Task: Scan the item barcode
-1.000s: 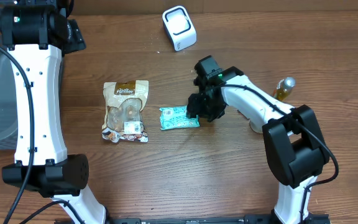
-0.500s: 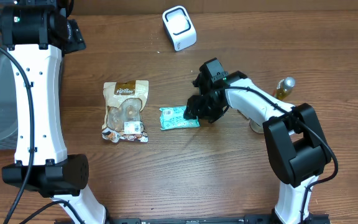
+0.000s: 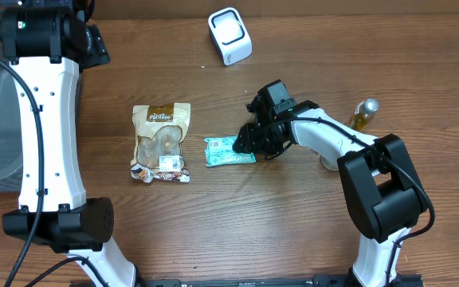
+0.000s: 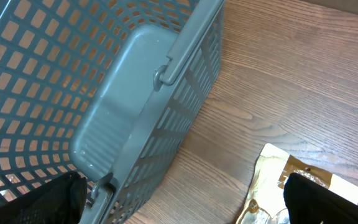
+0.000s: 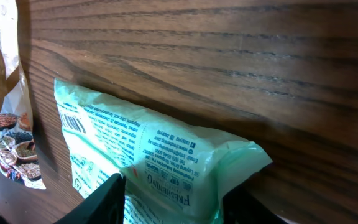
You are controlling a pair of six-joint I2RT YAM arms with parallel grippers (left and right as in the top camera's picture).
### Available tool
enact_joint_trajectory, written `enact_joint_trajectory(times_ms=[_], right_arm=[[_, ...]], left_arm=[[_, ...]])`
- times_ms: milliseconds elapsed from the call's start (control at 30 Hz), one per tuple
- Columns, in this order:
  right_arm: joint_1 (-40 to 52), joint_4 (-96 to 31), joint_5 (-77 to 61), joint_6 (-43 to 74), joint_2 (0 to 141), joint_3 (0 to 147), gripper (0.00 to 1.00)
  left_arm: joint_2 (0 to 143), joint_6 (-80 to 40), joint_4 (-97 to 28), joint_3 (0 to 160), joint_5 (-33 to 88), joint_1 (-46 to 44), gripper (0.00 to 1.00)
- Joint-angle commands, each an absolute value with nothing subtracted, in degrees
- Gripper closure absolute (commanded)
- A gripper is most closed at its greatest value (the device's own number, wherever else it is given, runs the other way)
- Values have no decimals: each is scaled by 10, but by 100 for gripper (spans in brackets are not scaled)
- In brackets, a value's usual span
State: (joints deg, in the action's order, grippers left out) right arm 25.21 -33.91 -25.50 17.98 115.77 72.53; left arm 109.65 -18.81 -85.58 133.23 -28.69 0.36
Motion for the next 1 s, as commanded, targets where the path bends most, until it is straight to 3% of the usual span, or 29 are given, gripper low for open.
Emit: enact_joint_trajectory(times_ms=[0, 167, 300, 500, 733, 900, 967], right_arm=[[254, -345, -233, 182, 1172, 700, 55], [254, -343, -232, 182, 1172, 700, 56], [254, -335, -232, 182, 1172, 696, 65], [254, -328, -232, 182, 1171, 692, 87], [254, -328, -233, 182, 1171, 694, 88], [254, -319, -233, 182, 1171, 694, 82], [254, -308, -233, 182, 1171, 694, 74]], left_arm=[[1094, -178, -855, 1343, -284, 0, 0], [1094, -178, -855, 1343, -284, 0, 1], [1094, -178, -855, 1343, -284, 0, 0], [1094, -178, -855, 1343, -284, 0, 1], [1094, -178, -855, 1343, -284, 0, 0], [1094, -178, -855, 1343, -284, 0, 0], [1094, -178, -855, 1343, -285, 0, 0]])
